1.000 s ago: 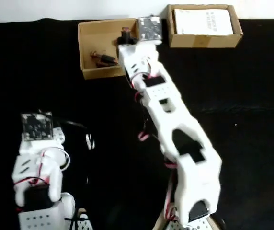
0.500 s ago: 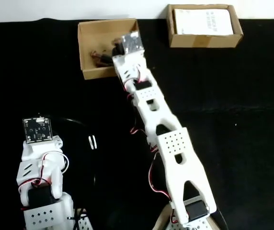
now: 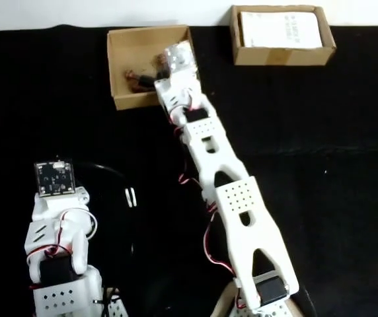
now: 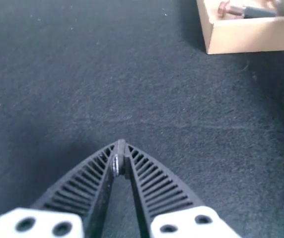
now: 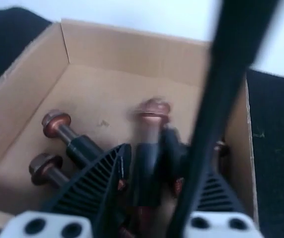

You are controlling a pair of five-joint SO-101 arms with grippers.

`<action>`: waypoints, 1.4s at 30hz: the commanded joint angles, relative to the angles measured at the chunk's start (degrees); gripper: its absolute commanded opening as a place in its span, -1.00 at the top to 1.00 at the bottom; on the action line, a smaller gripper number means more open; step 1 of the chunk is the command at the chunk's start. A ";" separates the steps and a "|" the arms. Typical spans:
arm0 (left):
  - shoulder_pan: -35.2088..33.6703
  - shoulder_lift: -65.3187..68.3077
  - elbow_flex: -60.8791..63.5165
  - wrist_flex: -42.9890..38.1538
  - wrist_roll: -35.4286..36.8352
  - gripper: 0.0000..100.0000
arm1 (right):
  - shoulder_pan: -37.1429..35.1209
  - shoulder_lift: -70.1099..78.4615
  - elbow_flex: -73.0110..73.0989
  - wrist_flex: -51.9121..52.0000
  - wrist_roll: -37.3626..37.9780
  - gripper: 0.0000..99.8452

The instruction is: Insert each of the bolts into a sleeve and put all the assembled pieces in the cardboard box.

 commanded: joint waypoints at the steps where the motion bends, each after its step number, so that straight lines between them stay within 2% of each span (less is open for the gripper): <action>1: 1.71 0.31 1.10 -0.79 -0.26 0.98 | -0.66 -3.03 -8.22 7.78 0.18 0.62; 7: 2.07 0.31 1.10 -0.79 -0.26 0.98 | -0.57 -3.12 -24.75 27.65 0.26 0.65; 11: 6.02 0.31 1.10 1.41 -0.35 0.98 | -0.57 -3.91 -37.49 40.84 0.53 0.97; 20: 5.58 0.22 1.10 3.25 -0.62 0.98 | 2.07 -20.88 -36.70 82.33 -1.14 0.99; 24: 9.89 0.22 1.10 8.44 -0.62 0.98 | 7.16 -28.18 -36.35 81.98 -8.79 0.99; 28: 14.11 0.22 1.10 11.52 -0.62 0.98 | 10.86 -35.30 -36.26 81.98 -8.88 0.99; 33: 15.08 0.22 1.10 13.71 -0.62 0.98 | 13.14 -44.97 -30.90 82.07 -8.79 0.99; 37: 14.99 0.22 1.10 14.68 -0.53 0.98 | 13.32 -57.71 -12.26 82.07 -8.79 0.99; 42: 14.81 0.22 1.10 16.88 -0.53 0.98 | 13.14 -80.66 26.68 81.98 -8.97 0.99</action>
